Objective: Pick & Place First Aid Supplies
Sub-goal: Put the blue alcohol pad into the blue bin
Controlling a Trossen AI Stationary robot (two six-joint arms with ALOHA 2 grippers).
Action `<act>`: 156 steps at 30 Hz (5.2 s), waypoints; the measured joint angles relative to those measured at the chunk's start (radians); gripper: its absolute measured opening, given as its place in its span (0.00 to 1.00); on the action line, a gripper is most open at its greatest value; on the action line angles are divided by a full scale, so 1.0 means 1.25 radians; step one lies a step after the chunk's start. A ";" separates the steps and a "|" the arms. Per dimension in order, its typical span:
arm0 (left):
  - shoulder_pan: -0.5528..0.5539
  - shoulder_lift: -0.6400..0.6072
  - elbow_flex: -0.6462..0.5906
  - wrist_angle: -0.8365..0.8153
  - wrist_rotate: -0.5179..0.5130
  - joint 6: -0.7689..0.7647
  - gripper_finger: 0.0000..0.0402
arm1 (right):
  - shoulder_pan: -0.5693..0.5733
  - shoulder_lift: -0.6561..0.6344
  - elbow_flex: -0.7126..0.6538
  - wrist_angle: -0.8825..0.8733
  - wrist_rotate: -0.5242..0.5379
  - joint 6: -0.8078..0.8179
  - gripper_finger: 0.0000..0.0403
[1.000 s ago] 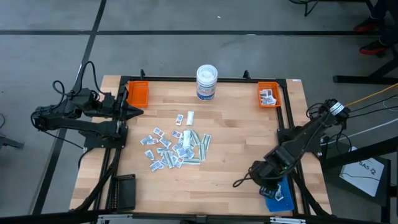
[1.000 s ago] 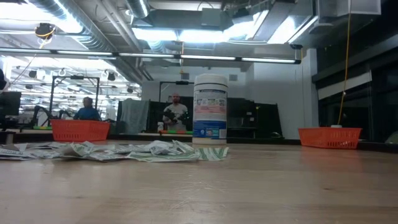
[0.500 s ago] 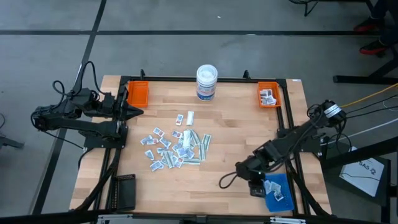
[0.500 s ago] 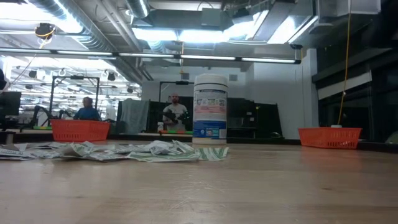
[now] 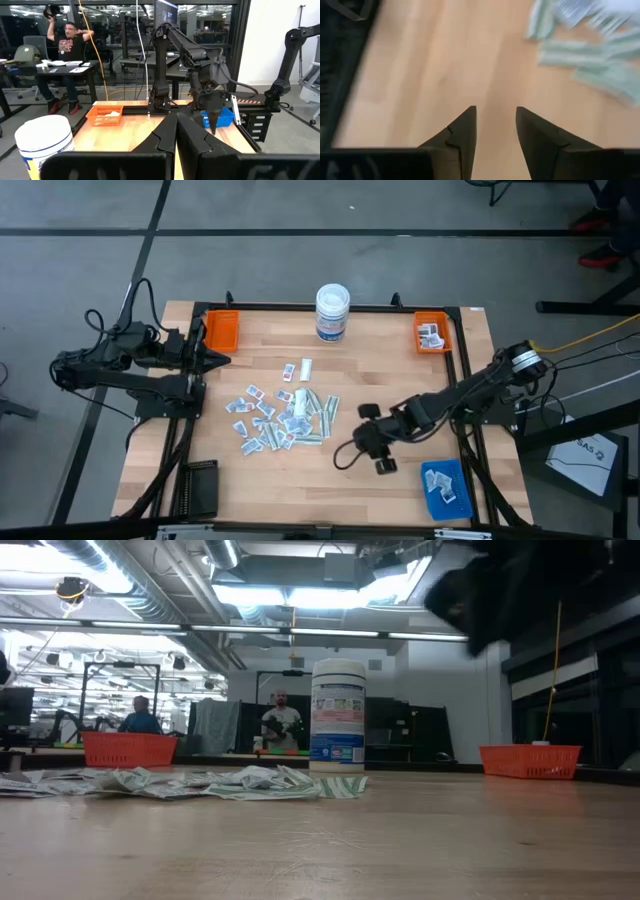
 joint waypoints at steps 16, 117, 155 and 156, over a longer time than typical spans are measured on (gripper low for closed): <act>0.000 0.000 0.000 0.000 0.000 0.000 0.01 | -0.078 0.162 0.000 0.395 0.064 -0.380 0.34; 0.000 0.000 0.000 0.000 0.000 0.000 0.01 | -0.148 0.093 0.003 0.378 -0.413 0.157 0.00; 0.000 0.000 0.000 0.000 0.000 0.000 0.01 | 0.125 -0.146 -0.001 -0.415 -0.568 0.566 0.00; 0.000 0.000 0.000 0.000 0.000 0.000 0.01 | 0.135 -0.146 -0.001 -0.421 -0.569 0.579 0.00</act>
